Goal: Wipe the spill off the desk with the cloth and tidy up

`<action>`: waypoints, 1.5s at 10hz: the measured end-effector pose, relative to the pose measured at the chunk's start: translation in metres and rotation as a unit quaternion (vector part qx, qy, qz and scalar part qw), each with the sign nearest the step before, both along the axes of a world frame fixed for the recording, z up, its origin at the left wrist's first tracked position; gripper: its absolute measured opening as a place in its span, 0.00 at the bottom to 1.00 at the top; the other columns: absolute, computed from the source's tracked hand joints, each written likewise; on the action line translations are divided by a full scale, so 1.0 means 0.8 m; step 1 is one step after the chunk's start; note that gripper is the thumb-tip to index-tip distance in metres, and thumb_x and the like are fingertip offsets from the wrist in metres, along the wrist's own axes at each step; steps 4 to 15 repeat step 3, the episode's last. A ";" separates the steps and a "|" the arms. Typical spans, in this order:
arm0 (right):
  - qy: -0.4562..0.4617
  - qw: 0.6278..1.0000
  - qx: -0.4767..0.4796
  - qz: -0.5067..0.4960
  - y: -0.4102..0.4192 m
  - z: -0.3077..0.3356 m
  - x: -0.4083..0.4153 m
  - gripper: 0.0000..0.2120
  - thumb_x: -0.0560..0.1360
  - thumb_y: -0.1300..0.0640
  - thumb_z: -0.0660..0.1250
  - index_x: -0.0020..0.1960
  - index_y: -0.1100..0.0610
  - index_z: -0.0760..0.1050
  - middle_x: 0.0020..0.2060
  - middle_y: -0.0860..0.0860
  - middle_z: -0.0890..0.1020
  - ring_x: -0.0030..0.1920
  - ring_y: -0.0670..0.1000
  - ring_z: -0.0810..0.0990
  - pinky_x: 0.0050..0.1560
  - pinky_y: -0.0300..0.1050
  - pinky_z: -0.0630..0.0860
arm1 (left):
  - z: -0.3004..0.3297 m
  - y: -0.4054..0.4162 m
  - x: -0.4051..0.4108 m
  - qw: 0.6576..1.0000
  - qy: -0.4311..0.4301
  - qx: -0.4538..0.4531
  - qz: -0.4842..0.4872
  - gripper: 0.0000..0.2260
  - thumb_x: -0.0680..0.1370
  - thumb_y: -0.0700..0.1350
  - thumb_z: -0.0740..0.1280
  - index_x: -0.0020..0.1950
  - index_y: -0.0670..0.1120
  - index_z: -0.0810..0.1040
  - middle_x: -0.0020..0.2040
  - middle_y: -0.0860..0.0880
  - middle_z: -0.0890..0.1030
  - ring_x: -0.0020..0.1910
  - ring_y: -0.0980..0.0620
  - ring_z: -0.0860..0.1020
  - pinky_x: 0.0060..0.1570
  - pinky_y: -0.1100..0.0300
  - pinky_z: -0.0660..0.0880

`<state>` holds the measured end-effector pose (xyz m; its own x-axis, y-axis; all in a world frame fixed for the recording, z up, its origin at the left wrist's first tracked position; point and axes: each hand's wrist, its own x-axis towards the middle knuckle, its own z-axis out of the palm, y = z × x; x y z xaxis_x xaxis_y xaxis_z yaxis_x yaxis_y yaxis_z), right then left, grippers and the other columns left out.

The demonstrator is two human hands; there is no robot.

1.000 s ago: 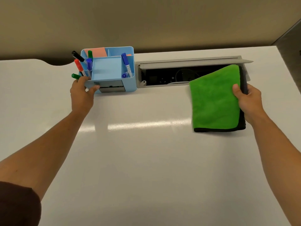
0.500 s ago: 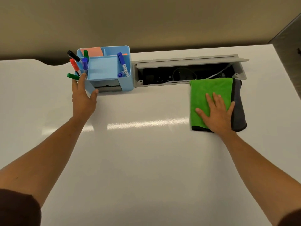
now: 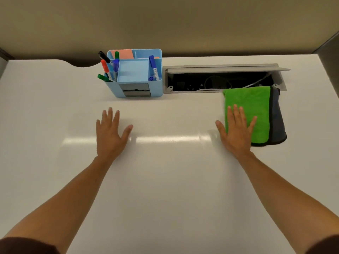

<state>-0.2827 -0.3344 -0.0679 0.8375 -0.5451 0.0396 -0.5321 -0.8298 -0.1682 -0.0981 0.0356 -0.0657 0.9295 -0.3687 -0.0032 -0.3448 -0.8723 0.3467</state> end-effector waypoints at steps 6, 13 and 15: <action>0.034 0.996 0.006 0.079 0.134 0.000 -0.026 0.36 0.80 0.35 0.44 0.79 0.58 0.49 0.79 0.53 0.52 0.79 0.51 0.45 0.76 0.63 0.38 | 0.002 0.024 -0.099 0.993 0.021 0.085 -0.082 0.40 0.76 0.72 0.42 0.80 0.48 0.49 0.81 0.49 0.45 0.78 0.51 0.38 0.76 0.46 0.36; 0.034 0.996 0.006 0.079 0.134 0.000 -0.026 0.36 0.80 0.35 0.44 0.79 0.58 0.49 0.79 0.53 0.52 0.79 0.51 0.45 0.76 0.63 0.38 | 0.002 0.024 -0.099 0.993 0.021 0.085 -0.082 0.40 0.76 0.72 0.42 0.80 0.48 0.49 0.81 0.49 0.45 0.78 0.51 0.38 0.76 0.46 0.36; 0.034 0.996 0.006 0.079 0.134 0.000 -0.026 0.36 0.80 0.35 0.44 0.79 0.58 0.49 0.79 0.53 0.52 0.79 0.51 0.45 0.76 0.63 0.38 | 0.002 0.024 -0.099 0.993 0.021 0.085 -0.082 0.40 0.76 0.72 0.42 0.80 0.48 0.49 0.81 0.49 0.45 0.78 0.51 0.38 0.76 0.46 0.36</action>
